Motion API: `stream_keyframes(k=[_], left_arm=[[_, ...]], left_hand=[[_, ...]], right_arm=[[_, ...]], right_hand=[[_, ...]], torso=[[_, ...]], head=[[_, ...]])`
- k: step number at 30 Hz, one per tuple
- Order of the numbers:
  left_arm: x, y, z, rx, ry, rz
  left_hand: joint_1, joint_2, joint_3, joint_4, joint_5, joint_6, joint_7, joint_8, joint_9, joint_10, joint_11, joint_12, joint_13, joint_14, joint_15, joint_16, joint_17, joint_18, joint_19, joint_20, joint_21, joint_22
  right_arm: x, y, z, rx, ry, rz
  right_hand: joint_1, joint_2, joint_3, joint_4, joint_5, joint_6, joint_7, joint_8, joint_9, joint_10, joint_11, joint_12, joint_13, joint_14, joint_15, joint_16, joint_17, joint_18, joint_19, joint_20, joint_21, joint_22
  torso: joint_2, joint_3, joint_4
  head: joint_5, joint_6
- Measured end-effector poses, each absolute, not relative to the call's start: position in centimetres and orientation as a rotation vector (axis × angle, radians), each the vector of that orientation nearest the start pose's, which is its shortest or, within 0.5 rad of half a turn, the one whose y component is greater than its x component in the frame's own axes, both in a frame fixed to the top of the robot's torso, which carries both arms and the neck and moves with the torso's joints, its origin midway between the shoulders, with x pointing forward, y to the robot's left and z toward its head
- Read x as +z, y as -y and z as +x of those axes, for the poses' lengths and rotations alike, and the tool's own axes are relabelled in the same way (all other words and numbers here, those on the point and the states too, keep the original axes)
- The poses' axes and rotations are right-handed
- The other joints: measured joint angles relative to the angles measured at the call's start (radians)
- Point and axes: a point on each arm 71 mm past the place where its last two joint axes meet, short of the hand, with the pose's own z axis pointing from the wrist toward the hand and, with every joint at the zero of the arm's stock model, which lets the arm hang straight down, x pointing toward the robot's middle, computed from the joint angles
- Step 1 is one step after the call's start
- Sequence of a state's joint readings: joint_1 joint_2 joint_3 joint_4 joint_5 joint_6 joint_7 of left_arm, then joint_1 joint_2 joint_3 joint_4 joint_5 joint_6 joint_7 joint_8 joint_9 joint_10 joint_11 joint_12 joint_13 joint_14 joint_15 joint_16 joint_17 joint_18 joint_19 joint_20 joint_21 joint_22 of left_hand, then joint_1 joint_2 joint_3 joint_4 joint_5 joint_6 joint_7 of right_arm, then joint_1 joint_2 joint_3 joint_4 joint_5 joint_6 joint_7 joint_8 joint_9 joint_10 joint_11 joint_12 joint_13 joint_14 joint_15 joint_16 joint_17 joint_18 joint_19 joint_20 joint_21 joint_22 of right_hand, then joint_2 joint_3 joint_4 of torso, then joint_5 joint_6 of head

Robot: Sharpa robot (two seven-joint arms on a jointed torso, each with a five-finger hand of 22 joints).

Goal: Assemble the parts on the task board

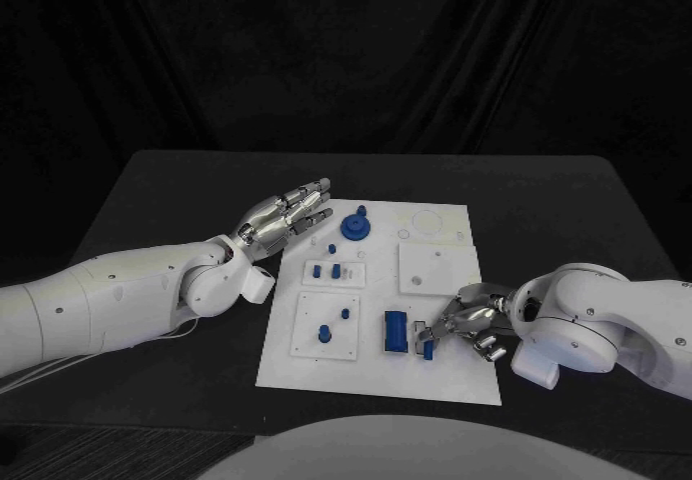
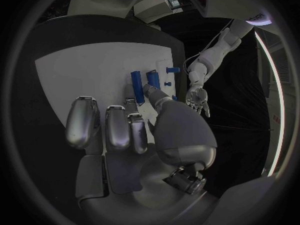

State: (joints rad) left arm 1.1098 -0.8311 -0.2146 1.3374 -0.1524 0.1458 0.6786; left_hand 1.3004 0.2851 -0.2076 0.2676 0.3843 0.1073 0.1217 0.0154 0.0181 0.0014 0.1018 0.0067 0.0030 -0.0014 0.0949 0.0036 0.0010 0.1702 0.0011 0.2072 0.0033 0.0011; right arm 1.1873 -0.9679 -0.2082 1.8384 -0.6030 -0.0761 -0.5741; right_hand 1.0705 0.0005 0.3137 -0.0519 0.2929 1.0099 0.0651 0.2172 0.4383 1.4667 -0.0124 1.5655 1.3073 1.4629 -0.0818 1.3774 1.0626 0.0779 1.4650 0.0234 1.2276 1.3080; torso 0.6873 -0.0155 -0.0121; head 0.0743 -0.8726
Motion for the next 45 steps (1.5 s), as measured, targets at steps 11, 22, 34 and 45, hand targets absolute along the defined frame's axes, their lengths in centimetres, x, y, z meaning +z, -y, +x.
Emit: stream_keyframes(k=[11,22,34,45], left_arm=[[-27.07,-23.81,45.83,-1.85,-1.594,-0.89],[-27.17,-23.72,45.82,-1.855,-1.602,-0.892],[-27.27,-23.62,45.79,-1.859,-1.611,-0.894],[-27.34,-23.84,45.74,-1.855,-1.615,-0.899]], left_hand=[[0.0,0.0,0.0,0.0,0.004,0.004,0.004,0.004,0.001,0.003,0.003,0.0,0.0,0.002,0.002,0.0,0.0,0.0,-0.004,0.004,0.0,0.0],[0.0,0.0,0.003,-0.003,0.004,0.004,0.004,0.004,0.001,0.004,0.004,0.0,0.0,0.004,0.004,0.0,0.001,0.0,-0.004,0.004,0.0,0.0],[0.004,0.004,0.003,-0.003,0.004,0.004,0.004,0.004,0.002,0.004,0.004,0.0,0.0,0.004,0.004,0.0,0.0,0.0,-0.004,0.004,0.0,0.0],[0.003,0.004,0.003,-0.003,0.004,0.007,0.007,0.004,0.002,0.004,0.004,0.0,0.0,0.0,0.007,0.0,0.0,0.0,0.0,0.007,0.0,0.0]], right_arm=[[-26.55,19.14,36.88,0.663,-2.578,0.664],[-26.56,19.03,37.08,0.661,-2.566,0.653],[-26.56,18.81,37.06,0.663,-2.576,0.619],[-26.08,19.07,36.73,0.7,-2.533,0.59]], right_hand=[[-0.011,-0.002,-0.017,0.017,-0.03,-0.008,0.004,0.004,-0.001,0.0,0.0,0.0,0.001,0.0,0.0,0.0,-0.003,0.0,0.0,0.0,-0.016,0.0],[-0.039,-0.021,-0.075,0.047,-0.046,-0.034,0.008,0.019,-0.001,0.0,0.0,0.0,0.001,0.0,0.0,-0.005,-0.004,0.0,0.0,0.0,-0.023,0.0],[-0.074,-0.035,-0.198,0.114,-0.232,-0.082,0.01,0.057,0.0,0.0,0.0,0.0,0.0,0.004,0.004,-0.011,-0.018,0.0,0.0,0.007,-0.035,0.0],[-0.133,-0.002,-0.282,0.205,-0.24,-0.092,0.006,0.095,0.002,0.0,0.0,0.0,0.0,0.004,0.004,-0.011,-0.005,0.0,0.0,0.007,-0.043,0.0]], torso=[[0.0,0.0,-0.0001],[0.0,-0.0002,-0.0001],[0.001,-0.0003,0.0002],[0.0,-0.0004,-0.0008]], head=[[0.002,0.0],[0.003,0.0],[0.001,0.0],[0.008,0.0]])
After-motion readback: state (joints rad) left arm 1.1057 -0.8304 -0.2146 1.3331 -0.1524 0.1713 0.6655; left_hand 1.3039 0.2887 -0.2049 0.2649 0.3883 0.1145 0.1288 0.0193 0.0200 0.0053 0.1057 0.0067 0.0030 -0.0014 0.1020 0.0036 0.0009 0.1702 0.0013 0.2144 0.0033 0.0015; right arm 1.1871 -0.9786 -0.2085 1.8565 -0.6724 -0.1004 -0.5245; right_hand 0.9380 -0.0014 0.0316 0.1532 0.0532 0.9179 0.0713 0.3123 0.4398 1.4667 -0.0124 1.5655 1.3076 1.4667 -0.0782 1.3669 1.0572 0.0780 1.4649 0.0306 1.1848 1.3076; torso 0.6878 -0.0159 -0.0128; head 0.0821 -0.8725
